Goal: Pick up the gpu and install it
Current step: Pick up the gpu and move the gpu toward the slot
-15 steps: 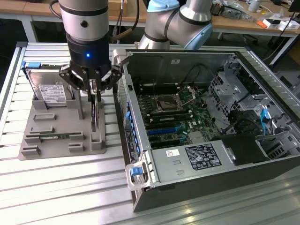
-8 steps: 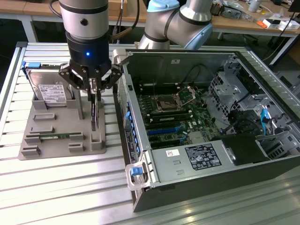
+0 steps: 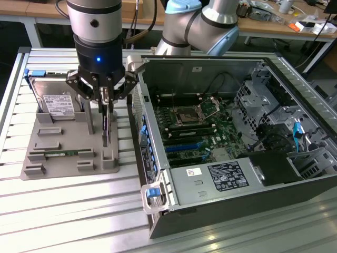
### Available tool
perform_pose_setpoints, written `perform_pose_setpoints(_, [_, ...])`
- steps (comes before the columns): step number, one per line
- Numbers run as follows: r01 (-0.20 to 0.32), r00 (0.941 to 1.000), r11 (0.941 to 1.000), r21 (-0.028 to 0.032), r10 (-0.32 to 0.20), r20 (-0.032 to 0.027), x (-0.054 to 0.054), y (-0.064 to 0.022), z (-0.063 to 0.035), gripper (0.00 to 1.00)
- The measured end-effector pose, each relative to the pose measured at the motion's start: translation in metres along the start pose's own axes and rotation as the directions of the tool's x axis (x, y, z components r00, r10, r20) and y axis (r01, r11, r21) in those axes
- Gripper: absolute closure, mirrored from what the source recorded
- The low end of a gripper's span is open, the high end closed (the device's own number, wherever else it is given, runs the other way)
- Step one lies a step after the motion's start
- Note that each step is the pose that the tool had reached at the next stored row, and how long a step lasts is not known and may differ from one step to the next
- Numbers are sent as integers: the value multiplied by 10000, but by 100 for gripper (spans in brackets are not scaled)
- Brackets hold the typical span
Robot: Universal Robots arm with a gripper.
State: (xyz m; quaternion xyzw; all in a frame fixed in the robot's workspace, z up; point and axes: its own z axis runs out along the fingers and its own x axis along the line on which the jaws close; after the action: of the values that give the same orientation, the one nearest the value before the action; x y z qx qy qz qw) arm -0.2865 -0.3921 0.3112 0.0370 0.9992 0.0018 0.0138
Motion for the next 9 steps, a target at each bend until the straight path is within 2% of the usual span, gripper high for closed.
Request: perform_pose_setpoints(9, [0,10000,10000,0,0,0,-1,0,-28,75])
